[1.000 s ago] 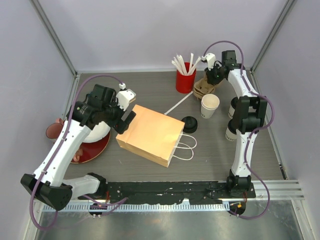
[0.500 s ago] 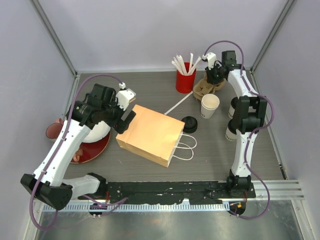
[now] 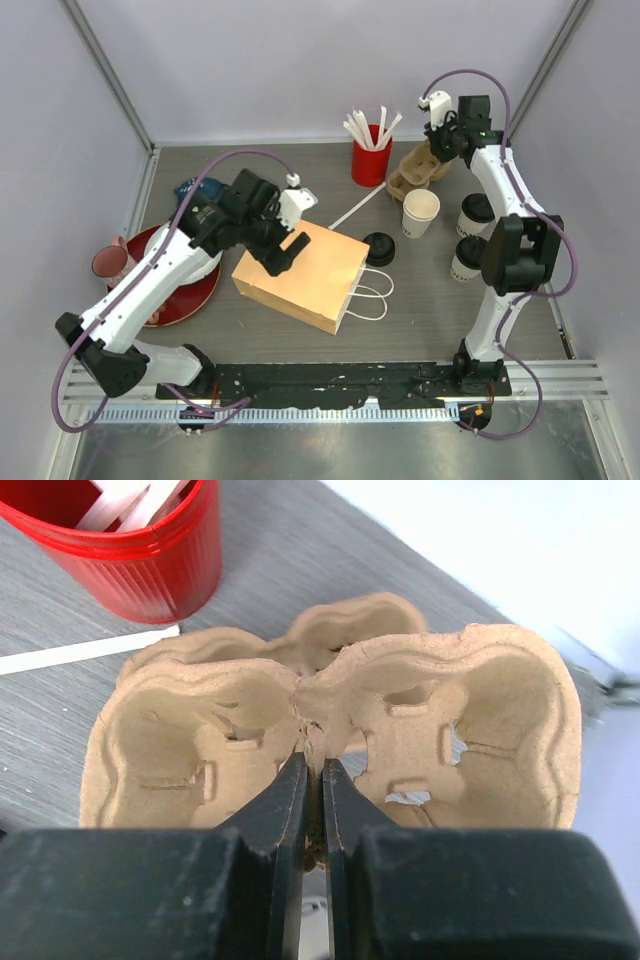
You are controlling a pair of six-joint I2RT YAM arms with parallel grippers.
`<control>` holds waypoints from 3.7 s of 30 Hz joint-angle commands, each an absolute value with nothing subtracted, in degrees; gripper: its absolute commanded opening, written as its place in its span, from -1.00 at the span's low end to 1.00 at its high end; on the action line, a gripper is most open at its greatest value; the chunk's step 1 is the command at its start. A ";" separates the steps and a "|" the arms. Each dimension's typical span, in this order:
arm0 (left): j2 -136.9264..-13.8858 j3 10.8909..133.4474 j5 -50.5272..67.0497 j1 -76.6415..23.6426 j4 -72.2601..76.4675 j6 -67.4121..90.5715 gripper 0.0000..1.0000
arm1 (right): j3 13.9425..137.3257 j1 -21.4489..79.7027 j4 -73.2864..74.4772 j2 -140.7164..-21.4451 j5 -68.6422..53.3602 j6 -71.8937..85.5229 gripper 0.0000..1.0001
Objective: Pack the takeout coffee
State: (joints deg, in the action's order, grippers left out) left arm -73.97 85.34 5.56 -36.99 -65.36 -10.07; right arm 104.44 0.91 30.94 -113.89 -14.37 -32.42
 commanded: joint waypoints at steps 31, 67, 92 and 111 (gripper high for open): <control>-104.95 87.46 -56.87 -82.10 -53.18 14.85 0.89 | 81.92 1.49 24.61 -70.05 -10.10 -16.79 -0.98; -66.28 63.90 -50.36 -72.51 -29.19 -23.73 -1.00 | 79.72 18.17 24.35 -58.55 -10.64 -13.19 -0.98; -61.36 39.57 -31.99 -59.94 24.10 -82.98 -1.00 | 63.55 35.51 8.98 -49.75 -5.17 2.97 -0.98; -63.28 52.12 -40.52 -60.03 -15.73 -26.11 -1.00 | 33.32 36.03 -26.25 -48.85 -15.81 11.16 -0.98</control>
State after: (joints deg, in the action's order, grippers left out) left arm -65.21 50.74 -39.64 -60.05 -13.39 -34.83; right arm 35.42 35.31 -15.27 -47.64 -10.92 9.08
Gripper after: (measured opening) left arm 0.009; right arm 0.137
